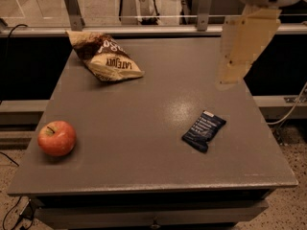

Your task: Pick apple

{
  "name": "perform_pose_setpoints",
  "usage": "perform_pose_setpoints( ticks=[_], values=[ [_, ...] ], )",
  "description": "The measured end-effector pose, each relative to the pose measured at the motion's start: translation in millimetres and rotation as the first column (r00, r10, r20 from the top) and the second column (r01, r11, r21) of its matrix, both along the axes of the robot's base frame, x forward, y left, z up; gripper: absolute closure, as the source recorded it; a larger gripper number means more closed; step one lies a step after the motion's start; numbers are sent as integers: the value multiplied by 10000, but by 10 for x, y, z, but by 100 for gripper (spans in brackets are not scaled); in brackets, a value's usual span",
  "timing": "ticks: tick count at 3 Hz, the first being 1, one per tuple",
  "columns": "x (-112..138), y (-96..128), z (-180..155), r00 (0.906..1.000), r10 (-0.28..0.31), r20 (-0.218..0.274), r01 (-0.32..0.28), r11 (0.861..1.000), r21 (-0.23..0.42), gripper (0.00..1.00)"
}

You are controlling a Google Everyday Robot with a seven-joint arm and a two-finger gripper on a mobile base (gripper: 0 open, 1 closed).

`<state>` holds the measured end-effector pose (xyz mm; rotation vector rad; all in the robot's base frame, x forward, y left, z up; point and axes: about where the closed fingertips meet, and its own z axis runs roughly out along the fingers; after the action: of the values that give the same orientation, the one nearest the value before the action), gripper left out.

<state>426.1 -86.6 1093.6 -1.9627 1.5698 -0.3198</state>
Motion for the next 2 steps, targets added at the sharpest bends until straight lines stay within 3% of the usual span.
perform_pose_setpoints(
  ticks=[2],
  values=[
    [-1, 1, -1, 10000, 4, -2, -4, 10000, -1, 0]
  ],
)
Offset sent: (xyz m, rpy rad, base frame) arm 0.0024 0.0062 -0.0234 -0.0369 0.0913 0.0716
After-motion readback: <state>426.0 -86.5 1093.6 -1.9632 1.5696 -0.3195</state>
